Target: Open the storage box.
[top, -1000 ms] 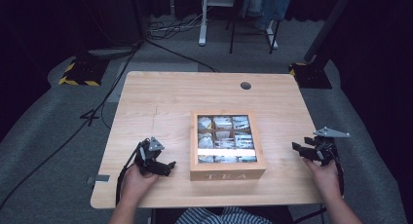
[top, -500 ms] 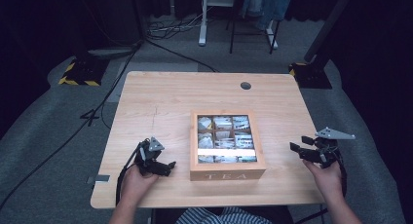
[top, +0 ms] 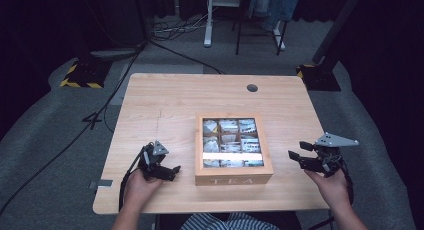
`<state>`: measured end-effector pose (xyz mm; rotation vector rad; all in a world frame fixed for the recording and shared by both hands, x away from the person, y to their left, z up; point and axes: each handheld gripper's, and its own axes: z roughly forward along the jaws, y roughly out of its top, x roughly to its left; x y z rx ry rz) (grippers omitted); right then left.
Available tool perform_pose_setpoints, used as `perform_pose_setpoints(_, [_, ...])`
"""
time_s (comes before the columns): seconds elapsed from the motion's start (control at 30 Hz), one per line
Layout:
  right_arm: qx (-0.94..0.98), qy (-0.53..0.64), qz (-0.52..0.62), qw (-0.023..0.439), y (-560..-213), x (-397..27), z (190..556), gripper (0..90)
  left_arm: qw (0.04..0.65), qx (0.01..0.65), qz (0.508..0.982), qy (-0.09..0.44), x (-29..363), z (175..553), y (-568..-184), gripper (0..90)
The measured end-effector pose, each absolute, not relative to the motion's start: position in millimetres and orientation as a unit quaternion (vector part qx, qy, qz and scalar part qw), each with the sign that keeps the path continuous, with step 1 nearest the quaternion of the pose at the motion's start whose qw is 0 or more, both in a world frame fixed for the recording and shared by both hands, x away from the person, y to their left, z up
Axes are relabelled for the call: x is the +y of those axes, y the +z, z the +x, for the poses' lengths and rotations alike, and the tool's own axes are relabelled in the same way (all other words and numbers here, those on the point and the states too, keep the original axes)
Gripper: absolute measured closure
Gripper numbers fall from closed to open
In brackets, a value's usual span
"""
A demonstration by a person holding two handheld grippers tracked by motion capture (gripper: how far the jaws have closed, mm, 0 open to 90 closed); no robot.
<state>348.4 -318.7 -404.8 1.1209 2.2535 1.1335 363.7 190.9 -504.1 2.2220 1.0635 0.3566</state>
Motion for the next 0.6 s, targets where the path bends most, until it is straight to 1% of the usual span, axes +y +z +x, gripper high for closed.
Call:
perform_pose_setpoints(0.07, [0.804, 0.407, 0.393, 0.183, -402.4, -314.0, 345.5, 38.5, 0.321, 0.405, 0.846, 0.136, 190.9, 363.7, -504.1, 1.1])
perform_pose_setpoints(0.1, [0.806, 0.412, 0.389, 0.17, -399.8, -309.2, 342.8, 37.6, 0.321, 0.405, 0.846, 0.136, 190.9, 363.6, -504.1, 1.1])
perform_pose_setpoints(0.13, [0.806, 0.412, 0.389, 0.17, -399.8, -309.2, 342.8, 37.6, 0.321, 0.405, 0.846, 0.136, 190.9, 363.6, -504.1, 1.1])
perform_pose_setpoints(0.23, [0.812, 0.415, 0.383, 0.149, -395.8, -300.9, 338.1, 36.6, 0.321, 0.405, 0.845, 0.136, 191.0, 363.6, -504.1, 1.1])
perform_pose_setpoints(0.43, [0.82, 0.425, 0.361, 0.131, -389.4, -287.3, 329.1, 34.8, 0.321, 0.405, 0.845, 0.136, 190.9, 363.6, -504.2, 1.1])
perform_pose_setpoints(0.53, [0.825, 0.424, 0.354, 0.119, -389.4, -280.6, 325.8, 33.5, 0.321, 0.405, 0.845, 0.136, 190.9, 363.6, -504.2, 1.1])
perform_pose_setpoints(0.57, [0.832, 0.419, 0.349, 0.102, -390.5, -276.1, 325.9, 31.1, 0.321, 0.405, 0.845, 0.136, 190.9, 363.6, -504.2, 1.1])
perform_pose_setpoints(0.6, [0.832, 0.419, 0.349, 0.102, -390.5, -276.1, 325.9, 31.1, 0.321, 0.405, 0.845, 0.136, 190.9, 363.6, -504.2, 1.1])
